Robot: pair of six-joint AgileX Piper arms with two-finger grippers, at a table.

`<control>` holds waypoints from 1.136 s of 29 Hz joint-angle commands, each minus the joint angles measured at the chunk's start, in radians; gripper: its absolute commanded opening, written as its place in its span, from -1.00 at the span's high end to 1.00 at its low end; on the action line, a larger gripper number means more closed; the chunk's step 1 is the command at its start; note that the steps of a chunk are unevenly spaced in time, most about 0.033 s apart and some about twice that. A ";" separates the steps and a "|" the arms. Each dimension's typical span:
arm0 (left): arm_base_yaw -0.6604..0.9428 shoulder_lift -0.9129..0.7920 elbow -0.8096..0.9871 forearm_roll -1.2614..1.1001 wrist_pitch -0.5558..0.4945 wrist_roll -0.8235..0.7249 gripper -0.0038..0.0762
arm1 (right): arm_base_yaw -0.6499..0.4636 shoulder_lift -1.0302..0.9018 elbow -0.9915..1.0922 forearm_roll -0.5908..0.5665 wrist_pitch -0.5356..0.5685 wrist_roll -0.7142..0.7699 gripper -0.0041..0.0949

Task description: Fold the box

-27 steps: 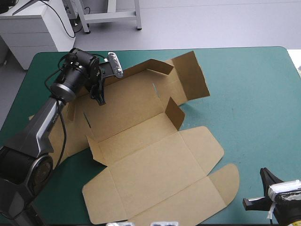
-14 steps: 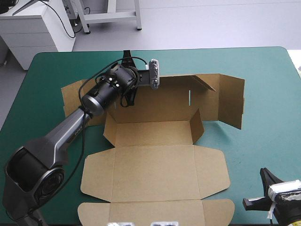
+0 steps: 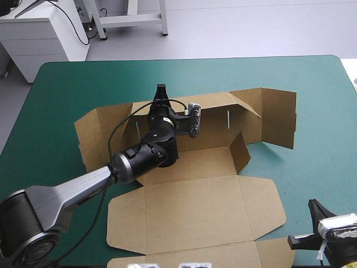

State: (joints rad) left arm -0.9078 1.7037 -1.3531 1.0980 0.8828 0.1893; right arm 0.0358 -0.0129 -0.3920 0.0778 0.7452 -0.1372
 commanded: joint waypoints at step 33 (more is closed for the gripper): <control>-0.273 -0.078 0.209 0.332 0.144 -0.408 0.92 | 0.002 0.033 -0.047 -0.041 -0.084 0.070 0.96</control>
State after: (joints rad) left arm -1.1557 1.6607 -1.1334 1.4388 1.0172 -0.2172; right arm 0.0358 -0.0129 -0.3933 0.0635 0.7440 -0.1153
